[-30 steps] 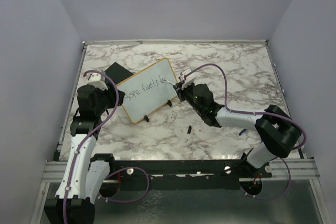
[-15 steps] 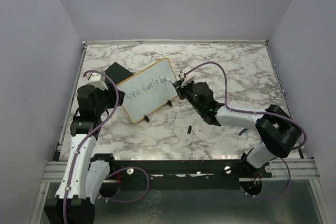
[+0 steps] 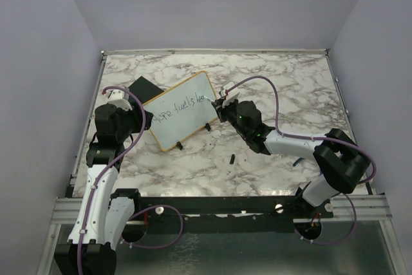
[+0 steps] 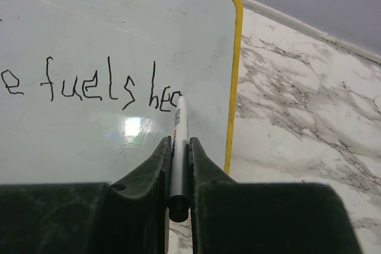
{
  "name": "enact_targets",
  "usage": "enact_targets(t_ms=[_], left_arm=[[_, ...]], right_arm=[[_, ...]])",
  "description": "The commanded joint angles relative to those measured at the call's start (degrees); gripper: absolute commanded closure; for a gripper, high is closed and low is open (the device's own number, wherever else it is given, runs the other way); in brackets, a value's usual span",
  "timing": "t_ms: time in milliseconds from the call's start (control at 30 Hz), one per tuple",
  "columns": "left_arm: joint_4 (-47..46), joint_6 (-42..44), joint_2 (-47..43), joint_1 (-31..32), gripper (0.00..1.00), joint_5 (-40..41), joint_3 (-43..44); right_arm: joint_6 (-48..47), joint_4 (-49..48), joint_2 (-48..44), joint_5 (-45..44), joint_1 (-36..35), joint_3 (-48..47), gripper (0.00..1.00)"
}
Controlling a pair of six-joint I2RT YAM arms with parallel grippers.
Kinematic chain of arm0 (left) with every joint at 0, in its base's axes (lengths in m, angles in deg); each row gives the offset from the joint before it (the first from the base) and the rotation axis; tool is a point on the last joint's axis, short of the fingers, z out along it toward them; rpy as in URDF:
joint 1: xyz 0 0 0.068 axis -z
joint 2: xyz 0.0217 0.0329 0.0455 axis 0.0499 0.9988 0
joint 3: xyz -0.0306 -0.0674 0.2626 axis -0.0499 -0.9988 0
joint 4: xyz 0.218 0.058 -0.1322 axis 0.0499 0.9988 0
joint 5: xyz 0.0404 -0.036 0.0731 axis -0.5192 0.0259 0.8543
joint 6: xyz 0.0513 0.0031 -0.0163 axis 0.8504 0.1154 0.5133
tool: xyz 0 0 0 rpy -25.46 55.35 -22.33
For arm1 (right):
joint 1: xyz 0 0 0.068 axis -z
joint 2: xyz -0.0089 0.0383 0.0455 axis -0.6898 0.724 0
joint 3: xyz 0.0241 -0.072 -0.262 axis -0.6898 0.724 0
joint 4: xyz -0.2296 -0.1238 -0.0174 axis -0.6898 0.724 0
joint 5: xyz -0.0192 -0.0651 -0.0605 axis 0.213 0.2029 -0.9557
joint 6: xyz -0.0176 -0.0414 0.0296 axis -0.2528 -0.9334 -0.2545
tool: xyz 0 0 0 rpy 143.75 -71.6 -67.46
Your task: Write a sentence on the whiteboard
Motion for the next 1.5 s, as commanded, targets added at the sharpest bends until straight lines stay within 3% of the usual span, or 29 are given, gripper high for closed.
enact_targets(t_ms=[0, 1133, 1467], left_arm=[[-0.91, 0.04, -0.49, 0.39, 0.50, -0.51, -0.56], [-1.03, -0.02, -0.75, 0.39, 0.50, -0.59, -0.51], [-1.00, -0.01, -0.84, 0.36, 0.50, -0.79, -0.49]], right_arm=[[0.26, 1.36, 0.47, -0.38, 0.07, 1.08, 1.00], [-0.01, 1.14, -2.02, -2.77, 0.07, 2.89, 1.00], [1.70, 3.94, -10.84, 1.94, 0.07, 5.17, 0.99]])
